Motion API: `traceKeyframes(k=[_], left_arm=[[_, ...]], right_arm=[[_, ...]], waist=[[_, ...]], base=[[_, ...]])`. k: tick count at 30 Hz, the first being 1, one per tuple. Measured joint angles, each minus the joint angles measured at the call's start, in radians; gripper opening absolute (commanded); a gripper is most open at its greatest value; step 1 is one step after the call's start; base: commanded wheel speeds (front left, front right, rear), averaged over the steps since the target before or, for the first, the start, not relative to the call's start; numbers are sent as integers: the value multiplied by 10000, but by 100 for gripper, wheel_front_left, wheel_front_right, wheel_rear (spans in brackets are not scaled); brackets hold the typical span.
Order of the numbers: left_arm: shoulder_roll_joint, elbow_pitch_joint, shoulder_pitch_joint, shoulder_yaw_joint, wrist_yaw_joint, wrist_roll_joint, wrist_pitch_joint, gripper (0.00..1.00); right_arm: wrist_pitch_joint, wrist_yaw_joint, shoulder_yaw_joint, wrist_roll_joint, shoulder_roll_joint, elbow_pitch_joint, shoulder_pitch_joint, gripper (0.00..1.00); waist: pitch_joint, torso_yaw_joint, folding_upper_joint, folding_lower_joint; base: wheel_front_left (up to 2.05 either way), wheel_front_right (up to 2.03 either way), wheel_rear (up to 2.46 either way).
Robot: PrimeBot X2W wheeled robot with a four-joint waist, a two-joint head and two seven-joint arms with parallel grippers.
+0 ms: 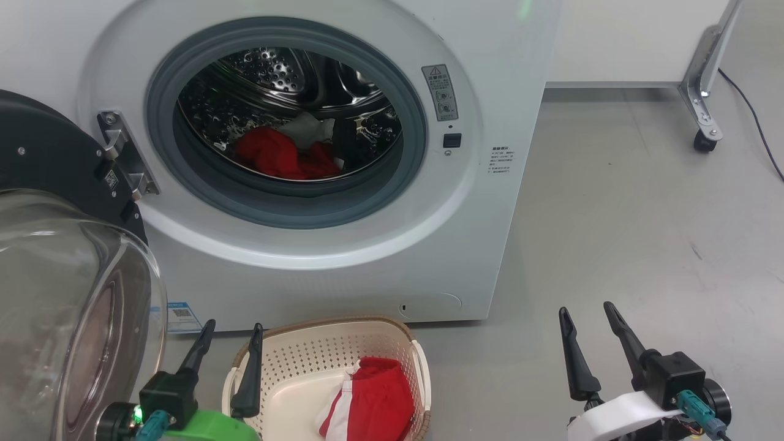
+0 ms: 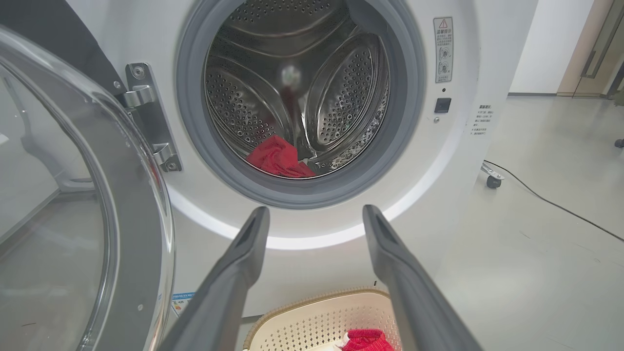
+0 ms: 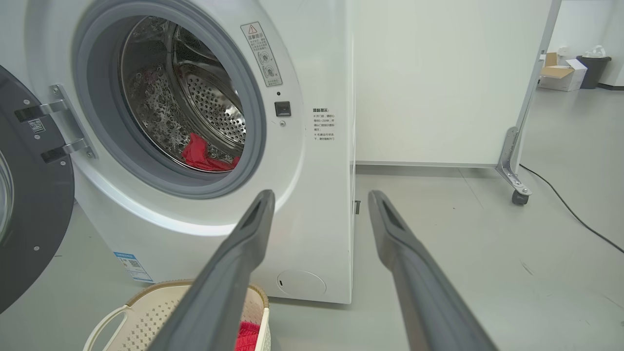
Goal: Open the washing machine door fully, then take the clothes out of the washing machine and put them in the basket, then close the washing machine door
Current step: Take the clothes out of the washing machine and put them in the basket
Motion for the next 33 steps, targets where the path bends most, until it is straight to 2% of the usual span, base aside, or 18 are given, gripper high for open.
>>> traceKeyframes(k=[33], left_arm=[[21, -1208, 1182, -313, 311, 334, 44, 100]], right_arm=[[0, -2, 75, -2, 23, -92, 325, 100]], waist=[[-149, -330, 0, 0]], base=[[0, 0, 0]])
